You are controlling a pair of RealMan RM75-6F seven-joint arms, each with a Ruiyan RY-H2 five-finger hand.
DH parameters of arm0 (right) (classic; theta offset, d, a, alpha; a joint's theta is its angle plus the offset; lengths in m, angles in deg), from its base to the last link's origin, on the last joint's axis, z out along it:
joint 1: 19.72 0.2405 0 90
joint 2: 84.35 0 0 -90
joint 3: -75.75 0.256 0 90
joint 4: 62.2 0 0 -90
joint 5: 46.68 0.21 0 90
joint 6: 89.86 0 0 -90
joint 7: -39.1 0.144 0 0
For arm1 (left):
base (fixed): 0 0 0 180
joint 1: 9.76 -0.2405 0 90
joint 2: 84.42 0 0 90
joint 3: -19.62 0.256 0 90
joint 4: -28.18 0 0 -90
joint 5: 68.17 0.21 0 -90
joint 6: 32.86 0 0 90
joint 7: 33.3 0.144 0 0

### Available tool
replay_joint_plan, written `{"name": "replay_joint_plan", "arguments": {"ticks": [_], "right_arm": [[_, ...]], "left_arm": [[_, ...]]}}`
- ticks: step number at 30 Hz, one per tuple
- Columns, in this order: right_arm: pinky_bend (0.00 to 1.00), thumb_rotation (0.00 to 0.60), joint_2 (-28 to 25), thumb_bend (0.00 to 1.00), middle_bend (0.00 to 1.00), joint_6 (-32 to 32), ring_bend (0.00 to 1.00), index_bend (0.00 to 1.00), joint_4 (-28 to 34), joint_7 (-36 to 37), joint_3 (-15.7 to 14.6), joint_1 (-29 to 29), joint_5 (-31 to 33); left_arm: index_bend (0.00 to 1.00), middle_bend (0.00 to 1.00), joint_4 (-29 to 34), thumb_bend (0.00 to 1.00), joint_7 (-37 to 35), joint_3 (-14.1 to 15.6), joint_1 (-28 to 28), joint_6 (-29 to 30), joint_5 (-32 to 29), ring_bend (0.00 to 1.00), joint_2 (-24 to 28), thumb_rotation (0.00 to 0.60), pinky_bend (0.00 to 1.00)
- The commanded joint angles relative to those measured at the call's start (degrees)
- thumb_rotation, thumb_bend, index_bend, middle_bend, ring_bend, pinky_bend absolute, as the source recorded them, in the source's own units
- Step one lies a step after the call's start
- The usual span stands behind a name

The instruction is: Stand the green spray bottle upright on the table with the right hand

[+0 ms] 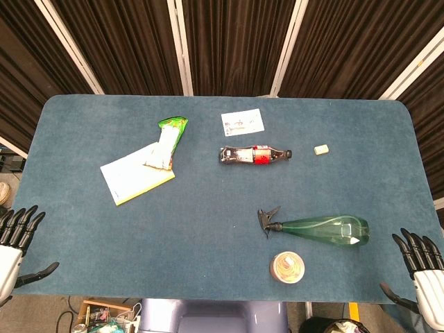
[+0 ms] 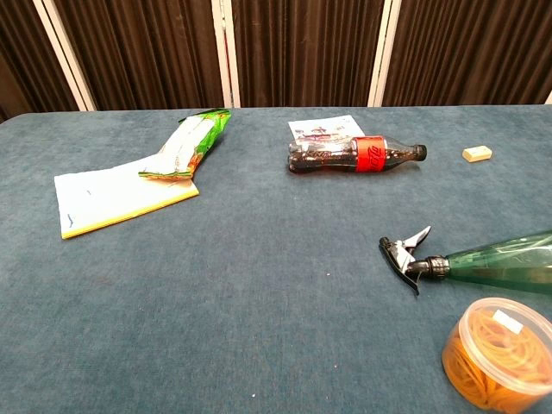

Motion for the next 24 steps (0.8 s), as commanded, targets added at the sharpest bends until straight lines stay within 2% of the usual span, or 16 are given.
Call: {"name": "replay_joint_plan", "arguments": {"ticks": [1,9,12,15,19,24], "right_arm": [[0.00,0.600,0.3,0.23,0.00,0.9,0.00,0.00,0.0,-0.6,0.2,0.4,0.5],[0.00,0.600,1.1,0.23,0.00,2.2,0.00,0.00,1.3,-3.1,0.1,1.1,0.1],[0.00,0.600,2.0,0.23,0.00,3.4,0.00,0.00,2.1,-6.9,-0.1,1.9,-1.5],[0.00,0.600,3.6,0.23,0.00,8.2,0.00,0.00,4.5,-16.6,0.6,3.9,-0.9],[0.00,0.600,6.9,0.23,0.00,14.3,0.00,0.00,9.2,-34.6,2.1,6.1,1.5],[0.00,0.600,11.4,0.23,0.00,19.0,0.00,0.00,11.7,-48.3,4.2,8.4,5.0]], "left_arm": [[0.00,0.00,0.2,0.01,0.5,-0.3,0.3,-0.4,-0.4,0.00,-0.2,0.600,0.05],[0.00,0.00,-0.2,0.01,2.8,-0.5,2.0,-3.0,0.1,0.00,-1.6,0.600,0.05],[0.00,0.00,-0.2,0.01,2.7,-1.3,2.4,-3.4,-1.0,0.00,-2.0,0.600,0.05],[0.00,0.00,-0.7,0.01,1.9,-2.4,3.3,-4.0,-2.1,0.00,-2.4,0.600,0.05],[0.00,0.00,-1.0,0.01,2.5,-3.3,4.6,-6.5,-4.2,0.00,-2.9,0.600,0.05],[0.00,0.00,-1.2,0.01,4.4,-3.5,5.5,-8.3,-5.2,0.00,-3.7,0.600,0.05]]}}
